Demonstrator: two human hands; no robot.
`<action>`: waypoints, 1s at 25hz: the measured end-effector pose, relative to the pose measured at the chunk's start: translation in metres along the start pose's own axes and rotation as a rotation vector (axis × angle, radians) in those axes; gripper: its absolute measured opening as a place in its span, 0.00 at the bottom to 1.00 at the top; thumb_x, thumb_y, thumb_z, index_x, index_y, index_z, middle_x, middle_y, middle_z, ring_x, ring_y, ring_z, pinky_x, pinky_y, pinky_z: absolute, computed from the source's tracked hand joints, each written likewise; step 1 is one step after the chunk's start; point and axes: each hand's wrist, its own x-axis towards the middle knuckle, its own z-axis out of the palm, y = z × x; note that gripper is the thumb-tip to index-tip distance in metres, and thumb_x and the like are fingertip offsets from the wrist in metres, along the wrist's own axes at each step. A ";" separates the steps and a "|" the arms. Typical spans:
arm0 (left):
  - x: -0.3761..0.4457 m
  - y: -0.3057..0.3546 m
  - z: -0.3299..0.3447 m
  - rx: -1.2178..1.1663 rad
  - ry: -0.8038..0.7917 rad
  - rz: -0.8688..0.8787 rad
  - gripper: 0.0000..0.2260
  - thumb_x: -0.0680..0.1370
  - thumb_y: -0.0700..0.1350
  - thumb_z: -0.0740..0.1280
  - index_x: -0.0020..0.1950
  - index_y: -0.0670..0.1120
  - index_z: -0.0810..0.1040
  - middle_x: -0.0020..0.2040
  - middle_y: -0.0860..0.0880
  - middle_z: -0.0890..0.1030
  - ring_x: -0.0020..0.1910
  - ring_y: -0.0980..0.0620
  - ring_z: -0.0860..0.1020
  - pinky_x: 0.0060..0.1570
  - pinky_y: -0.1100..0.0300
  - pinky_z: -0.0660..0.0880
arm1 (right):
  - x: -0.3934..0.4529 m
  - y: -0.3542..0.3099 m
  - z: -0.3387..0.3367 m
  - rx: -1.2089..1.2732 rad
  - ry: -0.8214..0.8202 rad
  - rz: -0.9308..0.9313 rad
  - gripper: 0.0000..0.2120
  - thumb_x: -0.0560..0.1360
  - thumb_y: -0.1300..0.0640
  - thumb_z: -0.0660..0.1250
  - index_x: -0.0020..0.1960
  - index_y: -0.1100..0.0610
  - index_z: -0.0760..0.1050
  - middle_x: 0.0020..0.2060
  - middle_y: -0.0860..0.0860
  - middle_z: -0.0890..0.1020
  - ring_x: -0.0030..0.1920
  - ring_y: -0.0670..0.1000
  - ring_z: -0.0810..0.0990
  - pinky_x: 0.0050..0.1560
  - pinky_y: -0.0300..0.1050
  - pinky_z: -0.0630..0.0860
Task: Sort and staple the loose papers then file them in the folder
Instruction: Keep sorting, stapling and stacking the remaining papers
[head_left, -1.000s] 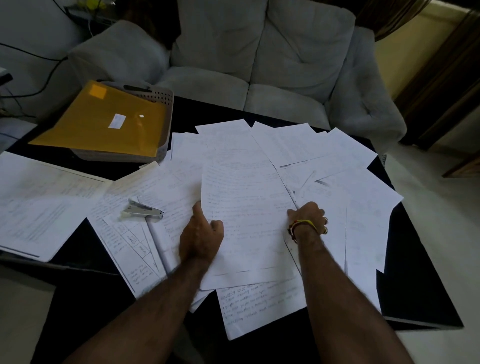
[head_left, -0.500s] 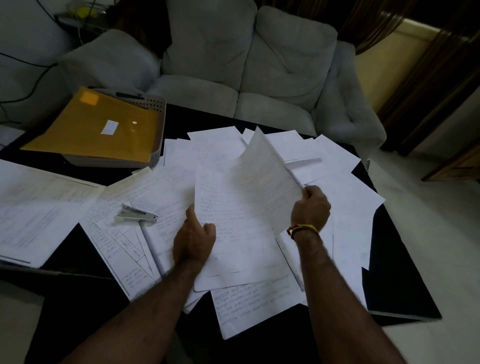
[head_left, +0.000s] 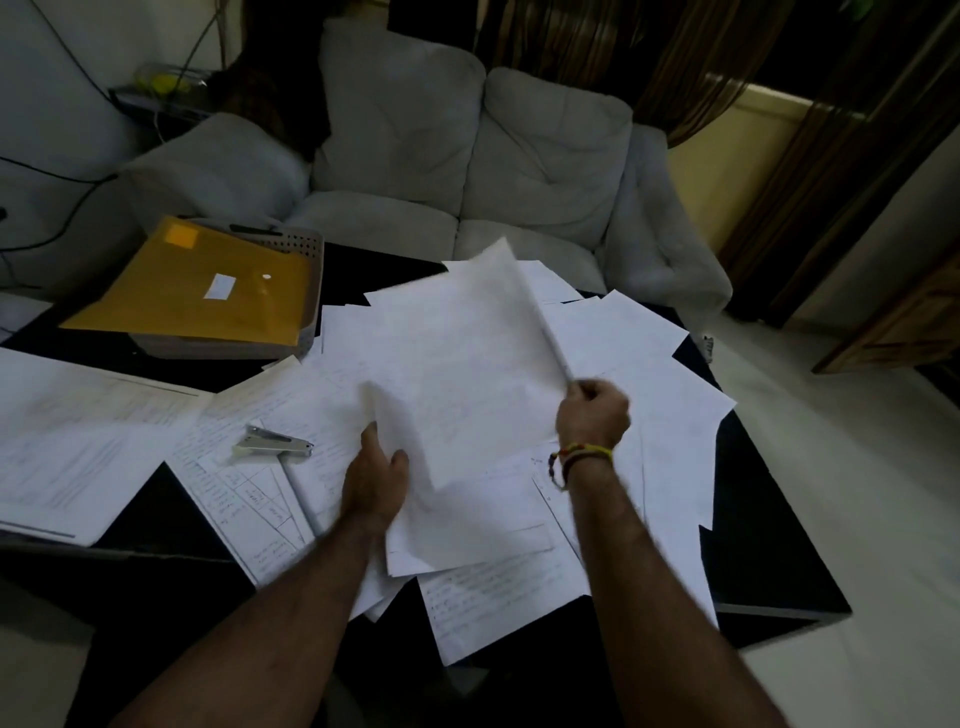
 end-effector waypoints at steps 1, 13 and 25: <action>0.003 -0.002 0.000 -0.040 -0.017 -0.026 0.21 0.79 0.50 0.60 0.71 0.49 0.64 0.64 0.42 0.76 0.60 0.39 0.75 0.59 0.50 0.72 | -0.013 0.015 0.007 -0.018 -0.069 0.064 0.08 0.74 0.64 0.66 0.50 0.62 0.83 0.47 0.60 0.84 0.52 0.59 0.81 0.49 0.39 0.71; 0.014 -0.005 0.000 -0.127 0.000 -0.038 0.15 0.79 0.43 0.63 0.65 0.43 0.75 0.61 0.44 0.79 0.60 0.41 0.76 0.56 0.55 0.70 | -0.046 0.093 0.020 -0.235 -0.325 0.236 0.07 0.70 0.65 0.67 0.46 0.61 0.81 0.46 0.58 0.84 0.52 0.59 0.80 0.50 0.44 0.75; 0.000 0.055 -0.037 -0.409 -0.014 0.346 0.05 0.77 0.40 0.69 0.52 0.47 0.78 0.48 0.54 0.83 0.47 0.52 0.82 0.46 0.54 0.81 | 0.003 0.038 0.003 0.265 -0.413 -0.050 0.18 0.72 0.54 0.74 0.58 0.60 0.75 0.51 0.58 0.82 0.48 0.52 0.81 0.51 0.50 0.78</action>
